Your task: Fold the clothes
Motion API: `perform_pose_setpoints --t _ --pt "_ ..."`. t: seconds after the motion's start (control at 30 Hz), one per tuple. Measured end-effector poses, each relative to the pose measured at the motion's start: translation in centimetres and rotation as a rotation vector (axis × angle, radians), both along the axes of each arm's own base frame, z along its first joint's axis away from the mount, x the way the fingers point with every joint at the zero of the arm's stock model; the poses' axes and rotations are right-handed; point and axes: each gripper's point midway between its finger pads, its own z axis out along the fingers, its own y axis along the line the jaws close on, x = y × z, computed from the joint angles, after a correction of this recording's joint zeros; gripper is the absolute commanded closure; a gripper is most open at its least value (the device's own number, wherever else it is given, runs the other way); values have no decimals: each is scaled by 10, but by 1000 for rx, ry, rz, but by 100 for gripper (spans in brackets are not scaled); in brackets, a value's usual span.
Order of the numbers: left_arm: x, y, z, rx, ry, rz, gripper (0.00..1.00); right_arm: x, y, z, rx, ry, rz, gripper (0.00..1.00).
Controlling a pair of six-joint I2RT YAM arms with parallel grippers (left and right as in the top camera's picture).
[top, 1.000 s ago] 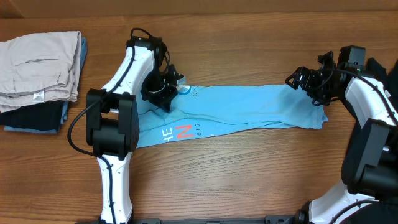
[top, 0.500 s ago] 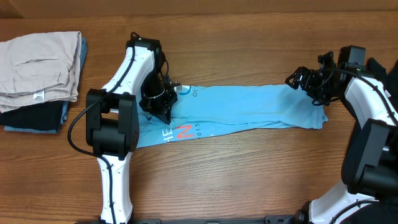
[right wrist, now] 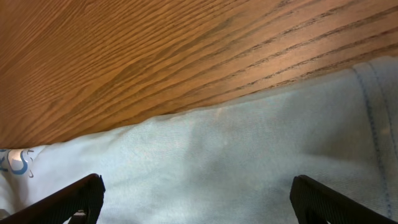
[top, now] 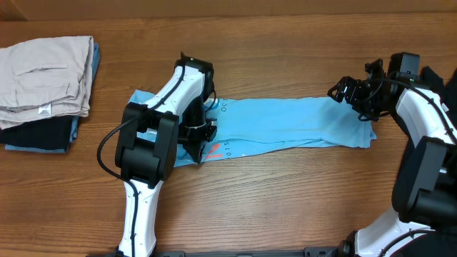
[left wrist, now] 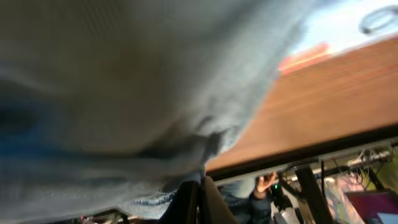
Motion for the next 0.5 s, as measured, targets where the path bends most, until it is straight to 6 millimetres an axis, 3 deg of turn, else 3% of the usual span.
perform_pose_setpoints --t 0.2,0.33,0.4,0.5 --pt "0 1 -5 7 -5 6 83 0 0 0 0 1 0 0" --pt "32 -10 11 -38 -143 8 82 0 0 0 0 0 0 0" --pt "62 -13 18 -48 -280 39 96 0 0 0 0 0 0 0" --pt "98 5 14 -17 -397 186 96 0 0 0 0 1 0 0"
